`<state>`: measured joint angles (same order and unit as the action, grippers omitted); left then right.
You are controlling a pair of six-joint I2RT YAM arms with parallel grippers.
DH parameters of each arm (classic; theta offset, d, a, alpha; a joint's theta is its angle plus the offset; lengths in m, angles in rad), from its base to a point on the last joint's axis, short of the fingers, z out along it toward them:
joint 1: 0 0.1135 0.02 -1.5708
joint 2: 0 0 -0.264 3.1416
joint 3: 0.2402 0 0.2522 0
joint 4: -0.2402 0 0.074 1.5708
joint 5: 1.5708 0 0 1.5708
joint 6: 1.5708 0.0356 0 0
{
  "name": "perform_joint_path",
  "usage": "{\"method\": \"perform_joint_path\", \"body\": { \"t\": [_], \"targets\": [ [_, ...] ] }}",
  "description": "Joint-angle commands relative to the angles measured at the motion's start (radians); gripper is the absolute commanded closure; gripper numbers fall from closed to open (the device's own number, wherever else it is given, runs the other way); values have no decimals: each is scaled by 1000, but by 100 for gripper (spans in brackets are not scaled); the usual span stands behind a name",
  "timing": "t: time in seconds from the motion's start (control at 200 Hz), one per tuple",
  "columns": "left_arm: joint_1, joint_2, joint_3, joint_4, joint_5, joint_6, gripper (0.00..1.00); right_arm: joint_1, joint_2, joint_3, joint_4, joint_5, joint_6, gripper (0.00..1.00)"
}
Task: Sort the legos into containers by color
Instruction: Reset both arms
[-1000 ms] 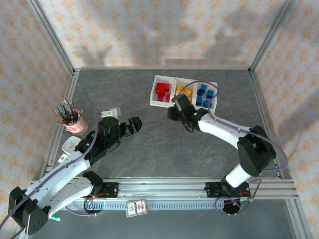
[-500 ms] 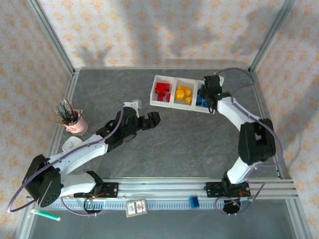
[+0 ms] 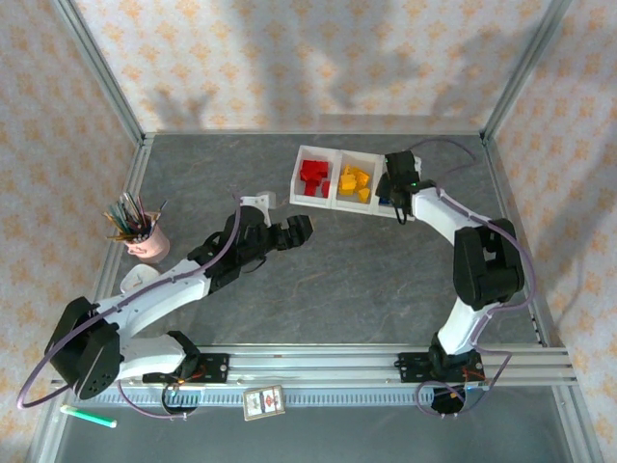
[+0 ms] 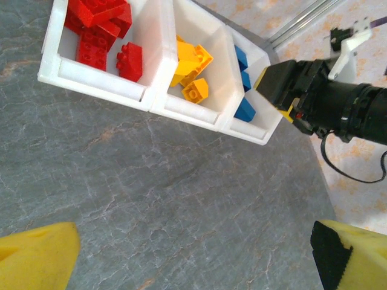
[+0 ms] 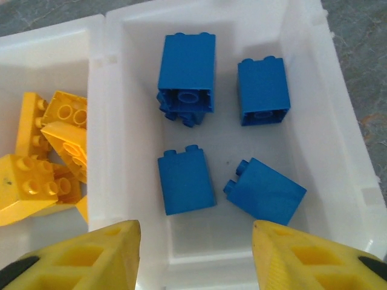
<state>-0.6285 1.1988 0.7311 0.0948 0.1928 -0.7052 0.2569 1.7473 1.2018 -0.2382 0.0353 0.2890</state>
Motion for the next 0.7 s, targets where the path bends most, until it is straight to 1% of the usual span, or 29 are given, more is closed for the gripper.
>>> {"method": "perform_joint_path", "body": {
  "t": [0.0, 0.085, 0.19, 0.43, 0.576, 0.696],
  "targets": [
    [-7, -29, -1, -3, -37, 24, 1, -1, -45, -25, -9, 46, 5, 47],
    [-6, -39, 0, -10, -51, 26, 1, -4, -60, -36, 2, 79, 11, 43],
    [-5, -45, 12, -39, -79, 44, 1, -21, -81, -45, 7, 77, 16, 37],
    [4, -64, 22, -66, -133, 75, 1, -51, -192, -93, 30, 112, 26, 23],
    [34, -75, 27, -87, -153, 86, 1, -68, -265, -138, 44, 170, 34, 15],
    [90, -94, 12, -91, -168, 98, 1, -85, -326, -181, 55, 228, 46, 7]
  ]
}}
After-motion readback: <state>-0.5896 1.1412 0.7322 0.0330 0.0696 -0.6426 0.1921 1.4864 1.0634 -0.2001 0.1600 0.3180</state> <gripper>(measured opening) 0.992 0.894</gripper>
